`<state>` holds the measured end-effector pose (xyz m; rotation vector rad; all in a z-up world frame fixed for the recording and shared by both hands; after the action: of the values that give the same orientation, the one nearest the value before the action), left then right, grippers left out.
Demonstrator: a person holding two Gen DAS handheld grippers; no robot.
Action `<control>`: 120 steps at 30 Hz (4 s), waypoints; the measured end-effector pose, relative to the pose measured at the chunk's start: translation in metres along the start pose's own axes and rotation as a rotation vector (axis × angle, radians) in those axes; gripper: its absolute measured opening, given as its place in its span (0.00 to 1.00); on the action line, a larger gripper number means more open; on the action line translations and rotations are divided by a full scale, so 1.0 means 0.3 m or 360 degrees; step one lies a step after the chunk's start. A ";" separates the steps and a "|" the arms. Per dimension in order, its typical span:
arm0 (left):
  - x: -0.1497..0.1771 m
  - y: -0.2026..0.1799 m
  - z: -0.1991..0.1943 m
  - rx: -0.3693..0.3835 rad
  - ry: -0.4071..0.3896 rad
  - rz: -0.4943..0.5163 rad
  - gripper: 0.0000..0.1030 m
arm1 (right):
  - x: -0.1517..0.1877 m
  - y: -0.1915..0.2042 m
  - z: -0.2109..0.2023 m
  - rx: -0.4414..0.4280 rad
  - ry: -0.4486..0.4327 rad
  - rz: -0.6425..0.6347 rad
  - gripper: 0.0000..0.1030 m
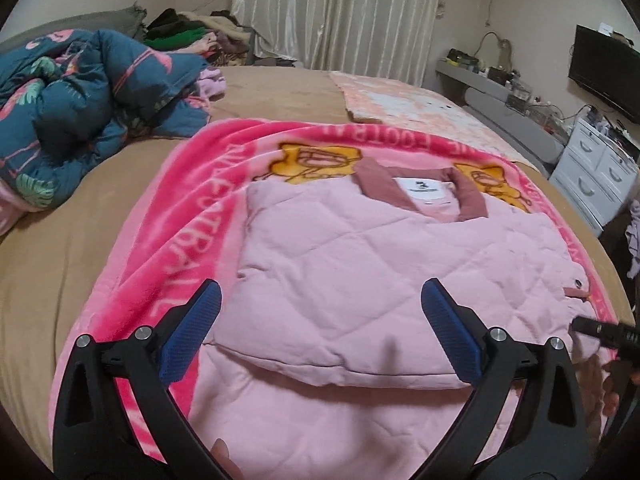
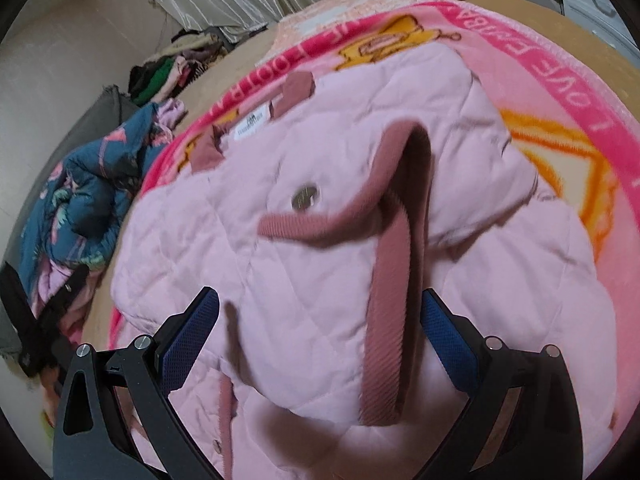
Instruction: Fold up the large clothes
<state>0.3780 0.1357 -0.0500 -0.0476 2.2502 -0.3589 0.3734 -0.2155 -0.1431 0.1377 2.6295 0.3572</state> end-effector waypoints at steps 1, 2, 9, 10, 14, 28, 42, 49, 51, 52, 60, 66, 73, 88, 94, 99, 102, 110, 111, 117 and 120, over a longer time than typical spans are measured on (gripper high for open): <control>0.001 0.015 -0.002 -0.0011 -0.0005 -0.0002 0.91 | 0.006 0.002 0.004 -0.0002 0.0004 0.0006 0.96; 0.000 0.028 -0.006 -0.0027 -0.0010 -0.0001 0.91 | 0.014 0.001 0.006 -0.0005 0.0003 0.0021 0.96; 0.006 0.104 0.009 -0.0027 -0.0001 -0.0088 0.91 | 0.019 -0.030 0.006 0.0015 -0.0045 0.0067 0.96; 0.009 0.108 0.013 -0.0027 0.0000 -0.0092 0.91 | 0.020 -0.030 0.008 0.0012 -0.0051 0.0069 0.96; 0.018 0.103 0.044 0.0015 0.0010 -0.0077 0.91 | 0.013 -0.026 0.010 -0.0037 -0.0062 0.0071 0.85; 0.043 0.006 0.097 0.0157 0.0069 0.0013 0.37 | -0.123 0.163 -0.203 -0.0012 -0.0560 -0.0422 0.22; 0.044 0.023 0.148 0.0141 0.0077 -0.0002 0.37 | -0.291 0.075 -0.131 0.0071 -0.0599 -0.0375 0.22; 0.083 0.012 0.200 0.0085 0.0165 0.0058 0.38 | -0.265 0.032 -0.053 0.0126 -0.0491 -0.0309 0.25; 0.090 0.013 0.206 0.0075 0.0176 0.0061 0.38 | -0.263 0.016 -0.043 0.0147 -0.0473 -0.0278 0.30; 0.092 0.013 0.207 0.0065 0.0179 0.0067 0.38 | -0.266 0.003 -0.037 0.0167 -0.0459 -0.0266 0.35; 0.089 0.014 0.198 0.0040 0.0192 0.0045 0.39 | -0.298 -0.062 -0.108 0.0318 -0.0591 -0.0191 0.66; 0.060 -0.099 0.162 0.0158 0.0135 0.0124 0.49 | -0.291 0.016 -0.146 0.0294 -0.0671 -0.0321 0.70; 0.148 -0.097 0.248 0.0198 0.0306 0.0050 0.56 | -0.254 0.137 -0.150 0.0265 -0.0705 -0.0525 0.70; 0.172 -0.090 0.261 0.0155 0.0322 0.0066 0.56 | -0.165 0.180 0.085 0.0287 -0.0374 -0.0649 0.75; 0.172 -0.092 0.260 0.0162 0.0319 0.0062 0.57 | -0.145 0.150 0.127 0.0262 -0.0318 -0.0581 0.75; 0.168 -0.094 0.260 0.0179 0.0324 0.0056 0.56 | -0.138 0.145 0.137 0.0262 -0.0314 -0.0566 0.75; 0.167 -0.096 0.258 0.0186 0.0322 0.0048 0.57 | -0.142 0.140 0.126 0.0202 -0.0307 -0.0528 0.76; 0.165 -0.089 0.254 0.0194 0.0322 0.0035 0.56 | -0.135 0.154 0.103 0.0186 -0.0306 -0.0531 0.87; 0.165 -0.090 0.254 0.0196 0.0321 0.0032 0.56 | -0.134 0.157 0.099 0.0186 -0.0309 -0.0531 0.87; 0.157 -0.092 0.242 0.0213 0.0313 0.0010 0.58 | -0.132 0.167 0.080 0.0166 -0.0312 -0.0522 0.94; 0.153 -0.096 0.234 0.0219 0.0312 0.0001 0.62 | -0.131 0.168 0.071 0.0171 -0.0313 -0.0524 0.95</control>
<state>0.3988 0.0841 -0.1190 0.0635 2.4122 -0.5370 0.4199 -0.1685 -0.1297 -0.2136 2.4205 0.0846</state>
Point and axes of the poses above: each gripper's, at about its wrist camera, not at the fingertips, and z roughly the way its jaws point, y to its left, x to its underside, the point moved 9 cm from there along z, roughly the way its jaws point, and after that the axes turned 14 degrees about x, right-handed, at the moved point
